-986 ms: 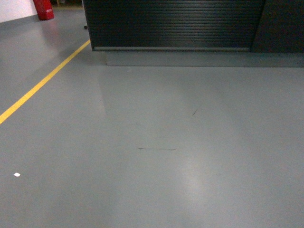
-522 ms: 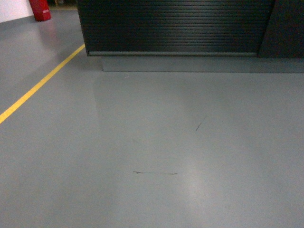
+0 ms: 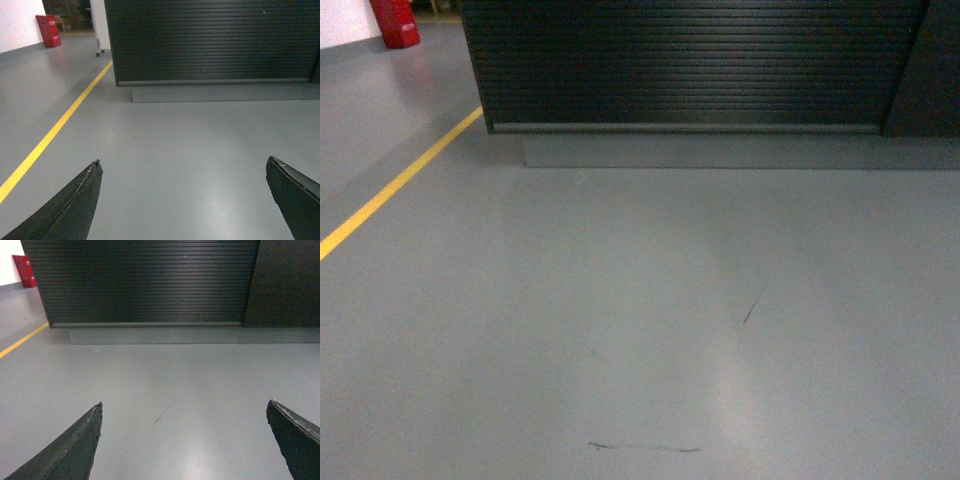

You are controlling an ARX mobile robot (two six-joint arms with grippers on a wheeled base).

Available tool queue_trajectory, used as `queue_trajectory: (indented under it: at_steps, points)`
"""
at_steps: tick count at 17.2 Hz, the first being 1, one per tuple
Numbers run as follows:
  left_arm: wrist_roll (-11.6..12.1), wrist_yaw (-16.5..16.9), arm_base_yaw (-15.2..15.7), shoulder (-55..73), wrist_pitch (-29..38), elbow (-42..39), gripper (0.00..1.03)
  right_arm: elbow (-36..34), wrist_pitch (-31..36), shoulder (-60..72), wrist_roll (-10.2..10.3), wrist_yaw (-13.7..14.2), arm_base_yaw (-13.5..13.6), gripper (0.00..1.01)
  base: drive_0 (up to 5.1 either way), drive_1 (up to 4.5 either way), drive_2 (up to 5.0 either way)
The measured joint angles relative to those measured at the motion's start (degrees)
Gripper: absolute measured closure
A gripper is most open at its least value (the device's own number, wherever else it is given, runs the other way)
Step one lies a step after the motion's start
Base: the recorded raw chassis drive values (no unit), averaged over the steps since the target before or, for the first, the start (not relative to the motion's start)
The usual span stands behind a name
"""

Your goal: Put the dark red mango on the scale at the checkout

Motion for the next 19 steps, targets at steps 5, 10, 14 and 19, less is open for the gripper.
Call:
queue_trajectory:
  at_steps: [5,10,14,19]
  points:
    - [0.0,0.0,0.0,0.0,0.2,0.0,0.05,0.0,0.2,0.0,0.0,0.0,0.0,0.03,0.0,4.27,-4.4]
    - [0.0,0.0,0.0,0.0,0.2,0.0,0.05,0.0,0.2,0.0,0.0,0.0,0.0,0.03,0.0,4.3,-4.3]
    - [0.0,0.0,0.0,0.0,0.1,0.0,0.05,0.0,0.1,0.0,0.0,0.1,0.0,0.03,0.0,4.29,-4.3]
    - [0.0,0.1,0.0,0.0,0.2,0.0,0.05,0.0,0.0,0.0,0.0,0.0,0.0,0.03,0.0,4.29,-4.3]
